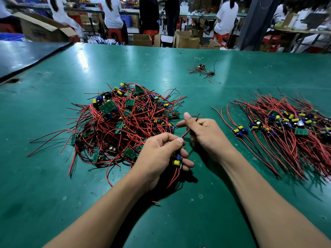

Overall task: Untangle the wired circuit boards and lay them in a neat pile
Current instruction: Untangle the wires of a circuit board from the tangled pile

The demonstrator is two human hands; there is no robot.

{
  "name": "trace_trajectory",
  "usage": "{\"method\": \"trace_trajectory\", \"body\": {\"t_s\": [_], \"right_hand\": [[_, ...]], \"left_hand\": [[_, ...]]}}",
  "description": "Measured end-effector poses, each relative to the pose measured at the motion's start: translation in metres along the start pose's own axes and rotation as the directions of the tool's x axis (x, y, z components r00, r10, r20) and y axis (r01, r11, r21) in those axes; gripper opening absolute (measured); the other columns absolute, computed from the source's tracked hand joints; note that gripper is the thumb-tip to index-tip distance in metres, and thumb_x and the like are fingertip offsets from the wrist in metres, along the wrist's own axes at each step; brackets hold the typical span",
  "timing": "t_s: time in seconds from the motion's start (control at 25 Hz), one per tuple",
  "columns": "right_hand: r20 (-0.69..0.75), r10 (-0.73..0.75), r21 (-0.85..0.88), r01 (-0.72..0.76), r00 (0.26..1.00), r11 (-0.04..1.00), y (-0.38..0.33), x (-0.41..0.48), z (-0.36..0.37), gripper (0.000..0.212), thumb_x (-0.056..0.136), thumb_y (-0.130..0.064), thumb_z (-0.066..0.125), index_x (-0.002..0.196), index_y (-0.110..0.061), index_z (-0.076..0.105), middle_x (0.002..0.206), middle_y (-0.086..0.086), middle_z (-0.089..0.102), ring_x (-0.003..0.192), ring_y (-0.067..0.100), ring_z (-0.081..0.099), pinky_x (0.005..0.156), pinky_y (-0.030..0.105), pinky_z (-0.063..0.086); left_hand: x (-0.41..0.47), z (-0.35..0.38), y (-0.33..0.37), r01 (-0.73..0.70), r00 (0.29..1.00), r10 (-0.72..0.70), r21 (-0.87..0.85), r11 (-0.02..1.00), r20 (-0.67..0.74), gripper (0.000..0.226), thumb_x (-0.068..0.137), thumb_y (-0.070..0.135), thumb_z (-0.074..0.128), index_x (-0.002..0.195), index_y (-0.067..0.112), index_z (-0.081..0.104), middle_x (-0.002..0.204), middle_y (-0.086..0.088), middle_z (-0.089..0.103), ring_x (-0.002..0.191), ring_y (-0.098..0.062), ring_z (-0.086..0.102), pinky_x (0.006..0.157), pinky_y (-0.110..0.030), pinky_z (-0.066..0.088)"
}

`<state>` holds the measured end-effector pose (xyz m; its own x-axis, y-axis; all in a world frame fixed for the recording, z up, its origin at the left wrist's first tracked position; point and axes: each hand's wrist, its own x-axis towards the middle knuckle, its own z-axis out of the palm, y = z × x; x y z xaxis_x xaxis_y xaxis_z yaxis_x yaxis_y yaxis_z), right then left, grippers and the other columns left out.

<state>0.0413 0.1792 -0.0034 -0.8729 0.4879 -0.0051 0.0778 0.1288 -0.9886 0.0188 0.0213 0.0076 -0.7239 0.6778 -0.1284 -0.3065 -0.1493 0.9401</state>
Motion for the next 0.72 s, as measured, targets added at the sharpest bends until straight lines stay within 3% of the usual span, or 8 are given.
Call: {"method": "trace_trajectory", "body": {"t_s": [0.12,0.24,0.4,0.52,0.72], "right_hand": [[0.077,0.075,-0.052,-0.071,0.994,0.996,-0.001,0.002,-0.012,0.054,0.099,-0.052,0.052,0.086,-0.006,0.077,0.049,-0.008,0.044,0.039,0.007,0.032,0.042,0.020,0.024],[0.094,0.079,-0.055,-0.074,0.992,0.996,-0.003,0.002,-0.013,0.052,0.103,-0.049,0.046,0.089,-0.010,0.077,0.047,-0.013,0.040,0.037,0.006,0.030,0.040,0.019,0.024],[0.012,-0.057,-0.179,0.058,0.998,0.982,-0.003,0.002,-0.017,0.044,0.098,-0.050,0.054,0.089,-0.014,0.077,0.049,-0.015,0.044,0.043,0.005,0.034,0.049,0.024,0.028],[-0.023,-0.183,-0.350,0.163,0.983,0.923,-0.002,0.003,-0.021,0.042,0.100,-0.050,0.052,0.087,-0.020,0.078,0.054,-0.016,0.052,0.051,-0.001,0.044,0.052,0.014,0.033],[-0.039,-0.322,-0.402,0.280,0.946,0.872,0.002,0.005,-0.022,0.041,0.102,-0.042,0.050,0.087,-0.015,0.077,0.050,-0.031,0.052,0.058,-0.010,0.052,0.058,0.008,0.035]], "left_hand": [[0.000,0.000,-0.001,0.001,1.000,-0.001,-0.008,1.000,0.006,0.009,0.097,0.007,0.053,0.095,-0.002,0.054,0.063,-0.015,0.060,0.049,-0.026,0.065,0.049,-0.031,0.055],[0.000,0.000,0.000,0.008,1.000,-0.008,0.004,1.000,0.027,0.010,0.097,0.006,0.053,0.094,-0.003,0.054,0.062,-0.014,0.060,0.049,-0.026,0.065,0.047,-0.030,0.055],[-0.001,0.000,0.002,0.012,0.999,-0.012,0.007,1.000,0.037,0.010,0.097,0.006,0.054,0.093,-0.003,0.055,0.062,-0.015,0.061,0.049,-0.026,0.065,0.047,-0.029,0.056],[0.000,-0.001,0.002,0.020,0.999,-0.020,0.010,1.000,0.041,0.011,0.097,0.006,0.054,0.094,-0.004,0.056,0.062,-0.014,0.061,0.049,-0.025,0.065,0.047,-0.029,0.056],[0.002,-0.003,0.001,0.045,0.997,-0.044,-0.007,0.999,0.062,0.012,0.097,0.007,0.054,0.092,-0.004,0.057,0.062,-0.014,0.060,0.049,-0.026,0.065,0.046,-0.029,0.054]]}}
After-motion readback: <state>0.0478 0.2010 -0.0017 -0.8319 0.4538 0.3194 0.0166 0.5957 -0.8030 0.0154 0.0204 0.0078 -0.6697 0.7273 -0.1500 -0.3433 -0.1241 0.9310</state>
